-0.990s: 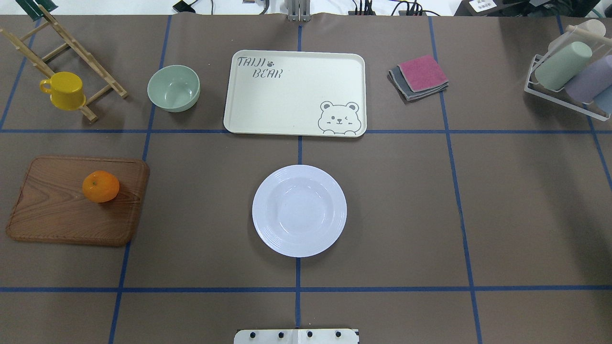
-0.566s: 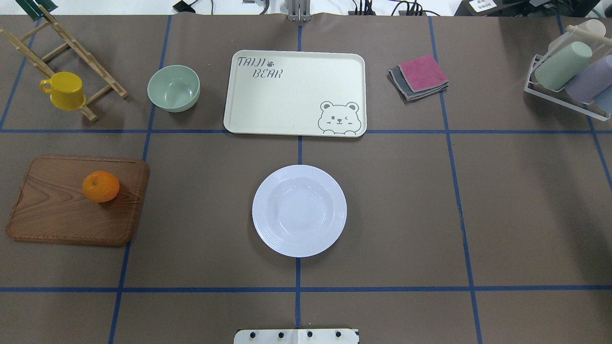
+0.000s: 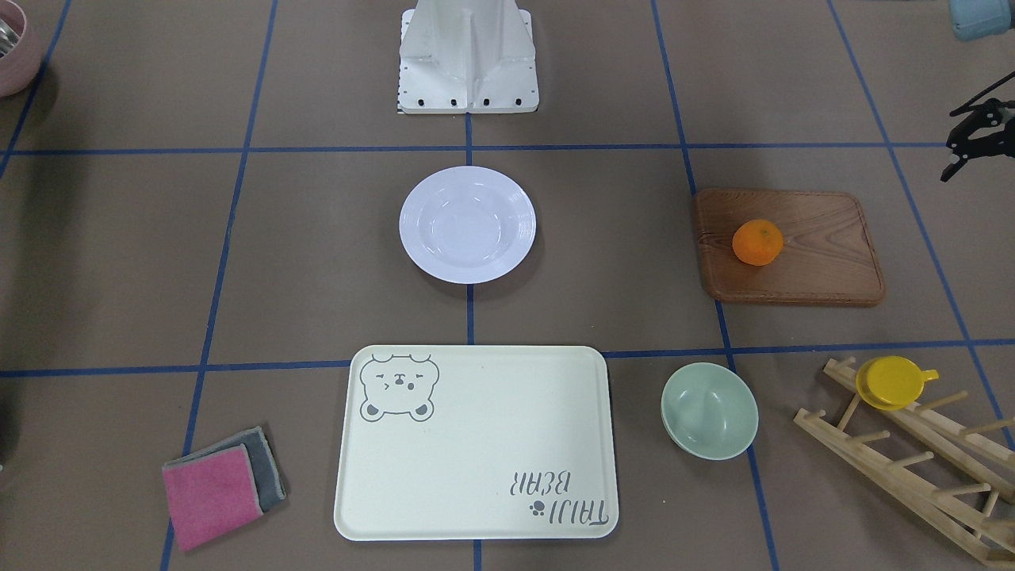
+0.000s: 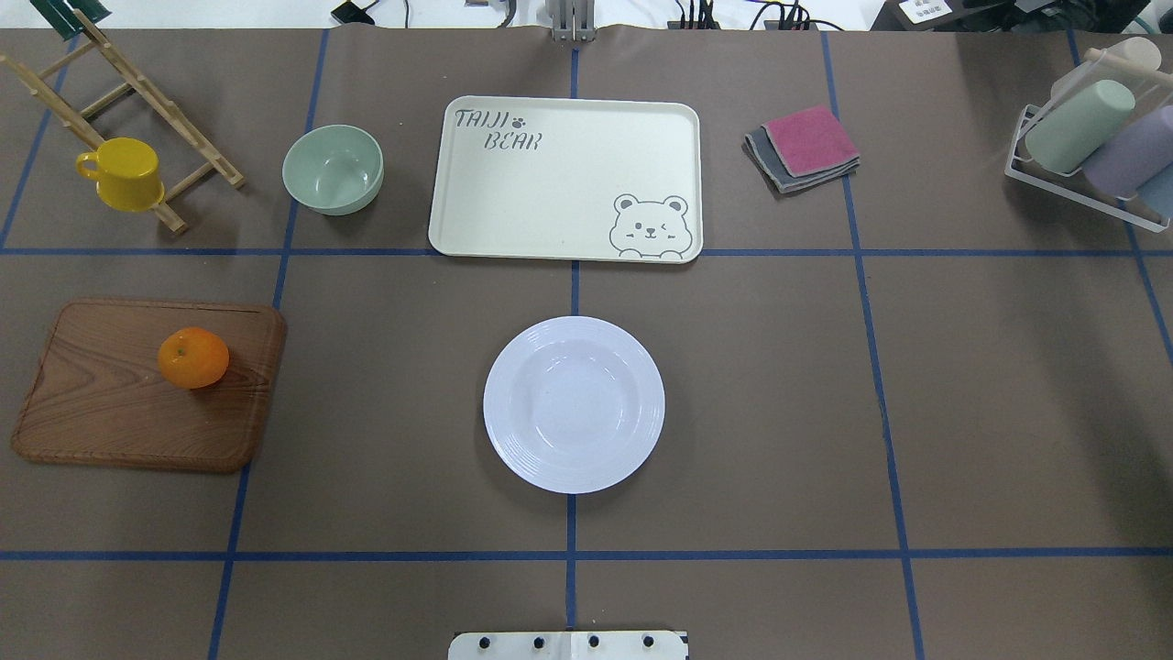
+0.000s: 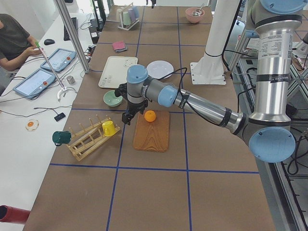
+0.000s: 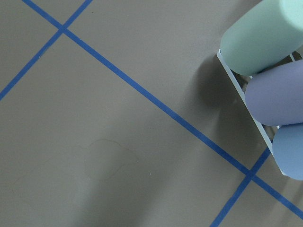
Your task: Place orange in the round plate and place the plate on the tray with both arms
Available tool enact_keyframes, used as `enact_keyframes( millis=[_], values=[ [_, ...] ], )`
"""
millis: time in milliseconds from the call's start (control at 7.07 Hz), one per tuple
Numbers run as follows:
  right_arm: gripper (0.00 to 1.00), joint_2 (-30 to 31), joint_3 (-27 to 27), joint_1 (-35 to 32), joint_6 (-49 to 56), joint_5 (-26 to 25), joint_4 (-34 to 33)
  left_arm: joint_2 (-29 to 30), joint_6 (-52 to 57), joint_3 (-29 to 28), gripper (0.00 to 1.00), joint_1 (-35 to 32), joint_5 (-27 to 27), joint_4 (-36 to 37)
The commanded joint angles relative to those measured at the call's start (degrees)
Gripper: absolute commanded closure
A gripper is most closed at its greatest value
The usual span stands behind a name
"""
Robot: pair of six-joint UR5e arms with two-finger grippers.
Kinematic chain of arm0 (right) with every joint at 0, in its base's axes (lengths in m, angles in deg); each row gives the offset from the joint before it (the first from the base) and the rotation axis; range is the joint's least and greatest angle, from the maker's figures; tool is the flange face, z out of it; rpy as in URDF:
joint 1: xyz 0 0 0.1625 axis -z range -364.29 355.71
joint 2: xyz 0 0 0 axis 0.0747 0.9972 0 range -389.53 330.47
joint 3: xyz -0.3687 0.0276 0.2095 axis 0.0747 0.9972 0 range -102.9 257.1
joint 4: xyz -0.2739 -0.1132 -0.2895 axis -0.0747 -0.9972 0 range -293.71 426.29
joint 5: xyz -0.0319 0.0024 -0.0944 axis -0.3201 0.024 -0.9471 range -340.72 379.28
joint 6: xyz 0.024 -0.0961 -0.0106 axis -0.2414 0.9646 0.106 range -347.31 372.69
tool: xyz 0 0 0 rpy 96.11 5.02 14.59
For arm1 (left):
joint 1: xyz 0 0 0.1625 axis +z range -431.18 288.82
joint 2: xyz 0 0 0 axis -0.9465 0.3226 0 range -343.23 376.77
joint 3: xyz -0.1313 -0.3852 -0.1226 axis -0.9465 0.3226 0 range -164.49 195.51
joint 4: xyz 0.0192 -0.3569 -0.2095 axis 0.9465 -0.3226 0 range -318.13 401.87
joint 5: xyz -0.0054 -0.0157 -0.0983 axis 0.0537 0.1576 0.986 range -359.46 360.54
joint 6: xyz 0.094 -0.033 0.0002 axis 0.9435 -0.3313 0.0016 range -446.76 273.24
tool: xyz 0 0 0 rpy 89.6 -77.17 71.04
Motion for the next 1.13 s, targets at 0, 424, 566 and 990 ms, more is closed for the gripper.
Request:
enact_keyframes(
  millis=[0,424,566,990],
  values=[
    [0.0,0.1,0.3,0.0,-0.2,1.3,1.3,0.1,0.2,-0.6,0.01,0.0,0.2,-0.3],
    [0.0,-0.3,0.3,0.1,-1.5,3.0,1.3,0.6,0.0,-0.1,0.01,1.0,0.3,-1.0],
    [0.0,-0.3,0.2,0.1,-1.7,3.2,1.4,0.3,0.1,-0.6,0.01,1.1,0.2,-1.0],
    [0.0,-0.8,0.1,1.0,-1.6,3.1,1.6,1.0,-18.5,-0.2,0.01,10.5,-1.2,-6.2]
  ],
)
